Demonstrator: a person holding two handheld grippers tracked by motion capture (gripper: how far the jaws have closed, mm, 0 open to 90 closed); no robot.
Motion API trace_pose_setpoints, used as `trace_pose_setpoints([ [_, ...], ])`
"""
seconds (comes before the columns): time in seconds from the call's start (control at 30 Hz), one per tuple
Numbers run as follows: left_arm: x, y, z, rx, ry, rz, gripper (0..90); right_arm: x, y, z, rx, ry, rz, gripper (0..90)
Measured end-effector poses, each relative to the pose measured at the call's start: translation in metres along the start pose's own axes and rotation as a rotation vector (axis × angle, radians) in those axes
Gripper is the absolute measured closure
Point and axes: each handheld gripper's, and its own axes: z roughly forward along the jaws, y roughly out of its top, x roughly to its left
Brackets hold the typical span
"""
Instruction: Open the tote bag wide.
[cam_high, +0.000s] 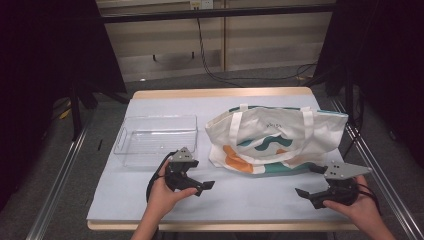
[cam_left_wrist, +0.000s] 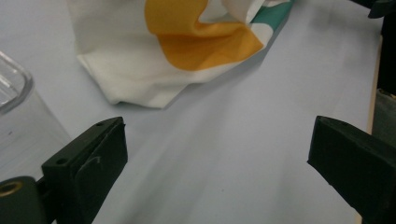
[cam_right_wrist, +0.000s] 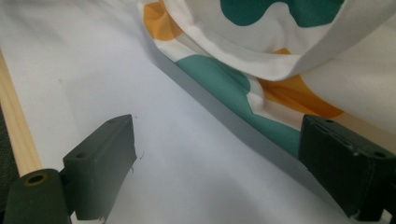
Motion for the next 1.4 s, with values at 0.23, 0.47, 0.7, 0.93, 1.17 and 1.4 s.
trace_pose_setpoints([
  [0.23,-0.006,0.015,0.002,0.005,-0.018,0.015,5.3,-0.002,0.008,-0.005,-0.002,0.014,-0.006,11.9],
  [0.47,-0.007,0.027,0.008,0.021,-0.04,0.037,5.5,-0.005,0.013,-0.01,0.002,0.02,-0.003,12.1],
  [0.7,-0.01,0.035,0.009,0.013,-0.06,0.04,6.0,-0.01,0.016,-0.013,-0.007,0.034,0.012,12.3],
  [0.93,-0.013,0.045,0.004,0.034,-0.07,0.051,7.1,-0.012,0.02,-0.015,-0.004,0.041,0.008,12.5],
  [1.17,-0.017,0.057,0.003,0.04,-0.079,0.066,9.6,-0.013,0.026,-0.016,0.001,0.051,0.005,12.7],
  [1.4,-0.018,0.066,0.0,0.039,-0.081,0.077,9.9,-0.016,0.034,-0.019,-0.005,0.072,0.009,13.1],
])
